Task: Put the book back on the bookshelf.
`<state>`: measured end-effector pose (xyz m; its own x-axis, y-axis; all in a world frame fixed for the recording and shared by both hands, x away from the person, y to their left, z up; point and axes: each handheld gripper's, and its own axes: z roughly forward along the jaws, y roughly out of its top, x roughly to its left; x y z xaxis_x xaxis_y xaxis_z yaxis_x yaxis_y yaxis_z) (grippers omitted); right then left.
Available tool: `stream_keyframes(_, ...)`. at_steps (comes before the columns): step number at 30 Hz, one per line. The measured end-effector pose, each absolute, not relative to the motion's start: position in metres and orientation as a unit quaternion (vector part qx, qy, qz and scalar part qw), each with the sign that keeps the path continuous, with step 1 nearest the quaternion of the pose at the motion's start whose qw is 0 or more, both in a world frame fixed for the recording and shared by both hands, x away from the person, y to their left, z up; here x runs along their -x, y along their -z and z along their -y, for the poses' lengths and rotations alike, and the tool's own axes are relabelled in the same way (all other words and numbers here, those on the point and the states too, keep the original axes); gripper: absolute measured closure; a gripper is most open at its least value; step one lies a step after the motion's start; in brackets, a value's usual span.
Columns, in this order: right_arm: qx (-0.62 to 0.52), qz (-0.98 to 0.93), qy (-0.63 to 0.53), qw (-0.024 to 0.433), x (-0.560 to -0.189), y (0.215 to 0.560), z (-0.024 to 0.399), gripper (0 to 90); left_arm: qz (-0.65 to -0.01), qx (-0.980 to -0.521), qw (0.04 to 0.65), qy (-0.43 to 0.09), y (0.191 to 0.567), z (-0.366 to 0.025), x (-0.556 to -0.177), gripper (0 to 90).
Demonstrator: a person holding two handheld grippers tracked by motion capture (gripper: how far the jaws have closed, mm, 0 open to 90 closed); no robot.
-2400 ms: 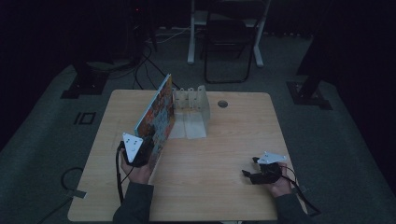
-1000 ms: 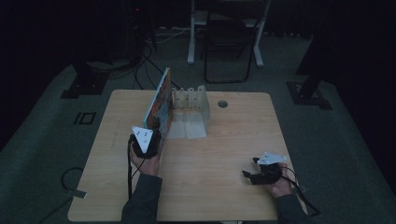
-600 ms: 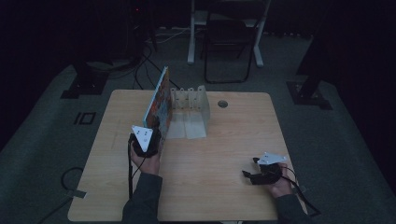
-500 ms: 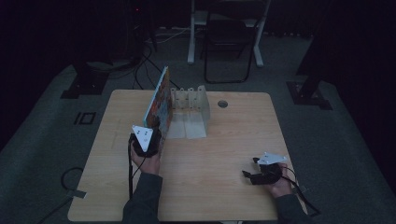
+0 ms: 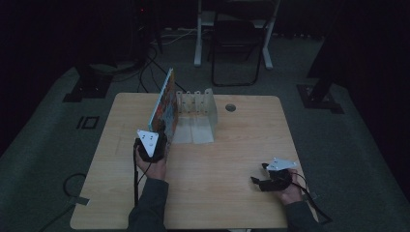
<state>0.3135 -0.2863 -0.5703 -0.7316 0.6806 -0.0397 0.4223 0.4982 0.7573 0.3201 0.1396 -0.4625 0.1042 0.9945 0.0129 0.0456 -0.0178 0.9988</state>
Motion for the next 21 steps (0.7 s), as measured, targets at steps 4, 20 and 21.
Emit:
stream_keyframes(4,-0.325,-0.849,-0.381,0.17,-0.3134,0.5703,0.2863,23.0,-0.482,-0.538,0.514,-0.463,0.4639,-0.1403,-0.3207,81.2)
stream_keyframes(20,-0.324,-0.849,-0.381,0.17,-0.3127,0.5703,0.2862,23.0,-0.474,-0.543,0.512,-0.466,0.4716,-0.1407,-0.3194,81.0)
stream_keyframes(21,-0.324,-0.849,-0.381,0.171,-0.3126,0.5703,0.2862,23.0,-0.473,-0.544,0.511,-0.467,0.4726,-0.1412,-0.3185,81.0)
